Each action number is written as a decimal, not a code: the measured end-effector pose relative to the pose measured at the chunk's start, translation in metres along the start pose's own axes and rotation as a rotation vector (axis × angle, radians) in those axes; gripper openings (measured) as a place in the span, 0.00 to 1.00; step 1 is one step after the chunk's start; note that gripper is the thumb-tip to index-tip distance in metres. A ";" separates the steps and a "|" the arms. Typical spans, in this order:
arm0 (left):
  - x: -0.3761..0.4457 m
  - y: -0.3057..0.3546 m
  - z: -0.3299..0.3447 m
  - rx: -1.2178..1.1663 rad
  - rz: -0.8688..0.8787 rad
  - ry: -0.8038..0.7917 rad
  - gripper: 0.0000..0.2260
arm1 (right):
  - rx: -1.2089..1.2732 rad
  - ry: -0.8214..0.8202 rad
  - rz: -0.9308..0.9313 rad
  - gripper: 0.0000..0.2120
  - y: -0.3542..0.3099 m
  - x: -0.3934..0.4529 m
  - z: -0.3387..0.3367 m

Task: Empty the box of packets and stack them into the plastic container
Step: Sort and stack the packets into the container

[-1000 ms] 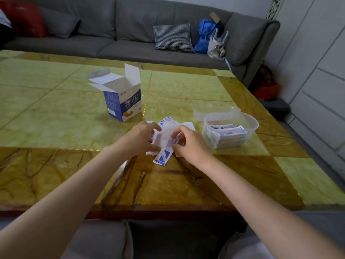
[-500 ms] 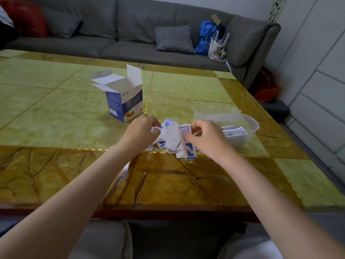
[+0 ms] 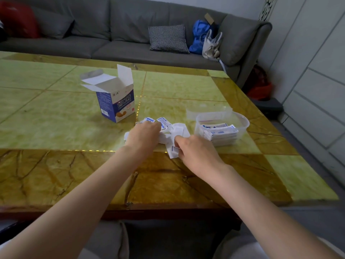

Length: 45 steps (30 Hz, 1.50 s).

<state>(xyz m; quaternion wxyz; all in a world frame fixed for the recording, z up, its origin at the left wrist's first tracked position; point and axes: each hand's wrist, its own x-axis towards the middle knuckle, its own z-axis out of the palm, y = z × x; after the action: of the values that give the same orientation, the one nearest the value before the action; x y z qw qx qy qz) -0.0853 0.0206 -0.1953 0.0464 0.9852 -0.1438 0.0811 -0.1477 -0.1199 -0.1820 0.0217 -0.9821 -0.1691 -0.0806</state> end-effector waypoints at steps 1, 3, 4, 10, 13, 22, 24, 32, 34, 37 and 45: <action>-0.001 -0.006 -0.001 -0.111 -0.036 0.035 0.10 | 0.005 0.001 -0.002 0.08 0.000 0.000 0.001; -0.004 -0.016 -0.007 -0.371 -0.140 0.124 0.08 | 0.039 0.025 0.014 0.09 0.001 0.003 0.003; -0.006 -0.020 -0.011 -0.512 -0.196 0.161 0.07 | 0.084 0.049 0.030 0.10 0.001 0.004 0.005; -0.020 -0.025 -0.026 -1.491 -0.462 -0.089 0.10 | 0.619 0.158 0.232 0.09 -0.007 0.013 0.005; -0.024 -0.019 -0.025 -1.642 -0.447 -0.161 0.09 | 0.875 0.109 0.368 0.10 -0.010 0.017 0.004; -0.025 -0.009 -0.025 -1.674 -0.399 -0.294 0.06 | 1.118 0.211 0.546 0.08 -0.010 0.022 0.002; -0.026 -0.012 -0.026 -1.660 -0.413 -0.351 0.06 | 1.103 0.230 0.566 0.10 -0.010 0.023 0.002; -0.028 -0.018 -0.024 -1.535 -0.435 -0.389 0.09 | 1.037 0.239 0.516 0.08 -0.011 0.022 -0.001; -0.028 -0.018 -0.025 -1.540 -0.431 -0.382 0.09 | 1.005 0.247 0.492 0.06 -0.012 0.021 -0.002; -0.030 -0.015 -0.026 -1.513 -0.389 -0.386 0.07 | 0.932 0.269 0.435 0.09 -0.012 0.020 -0.002; -0.027 -0.038 -0.029 -1.151 -0.461 -0.164 0.07 | 0.635 0.380 0.128 0.14 -0.004 0.020 -0.009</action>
<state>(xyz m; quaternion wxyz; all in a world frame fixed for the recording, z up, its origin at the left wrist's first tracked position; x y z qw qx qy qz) -0.1039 0.0678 -0.1745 0.5747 0.8111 0.0487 -0.0974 -0.1318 -0.1100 -0.1700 0.3612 -0.9025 -0.1167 -0.2036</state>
